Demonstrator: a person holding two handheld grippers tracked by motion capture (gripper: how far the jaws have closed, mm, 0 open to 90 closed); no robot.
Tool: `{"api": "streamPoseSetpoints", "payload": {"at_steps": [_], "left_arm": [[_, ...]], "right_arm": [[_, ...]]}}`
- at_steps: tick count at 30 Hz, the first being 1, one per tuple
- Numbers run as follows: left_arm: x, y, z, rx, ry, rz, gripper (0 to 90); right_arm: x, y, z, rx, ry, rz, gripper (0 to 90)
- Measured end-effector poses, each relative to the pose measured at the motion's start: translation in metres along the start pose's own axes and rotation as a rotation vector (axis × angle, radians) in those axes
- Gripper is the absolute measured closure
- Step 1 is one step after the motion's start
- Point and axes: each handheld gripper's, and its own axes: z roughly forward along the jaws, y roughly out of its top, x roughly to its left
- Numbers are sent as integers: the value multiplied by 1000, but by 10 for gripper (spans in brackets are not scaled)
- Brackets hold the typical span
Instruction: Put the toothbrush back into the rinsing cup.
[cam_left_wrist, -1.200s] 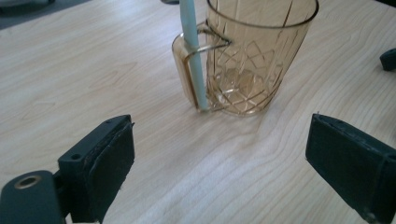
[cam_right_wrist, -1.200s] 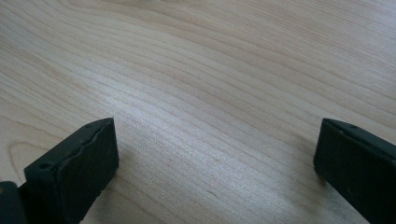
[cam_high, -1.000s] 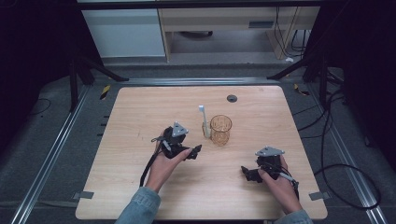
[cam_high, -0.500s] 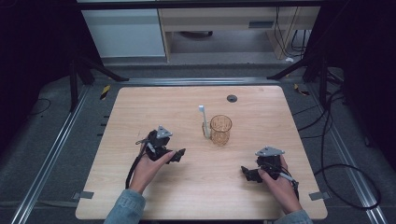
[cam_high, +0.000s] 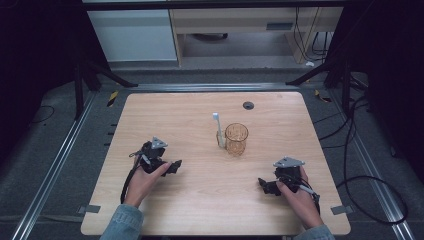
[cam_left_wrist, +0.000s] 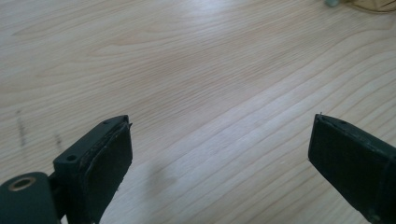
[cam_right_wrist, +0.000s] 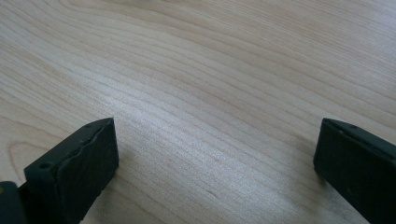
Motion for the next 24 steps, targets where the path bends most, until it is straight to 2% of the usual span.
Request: {"api": "streamPoseSetpoints", "payload": {"at_steps": [6,9,16,20,24], "left_arm": [[21,-12,-3,18,37,-28,58],[33,-17,-5,9,61,-53,58],[54,-30,-3,24,115,-89,58],[63,-35,-2,57,137,-124,61],[68,-39,-3,20,156,-127,59]], "right_arm": [[0,0,0,0,0,0,3],[0,0,0,0,0,0,3],[0,0,0,0,0,0,3],[0,0,0,0,0,0,3],[0,0,0,0,0,0,3]]}}
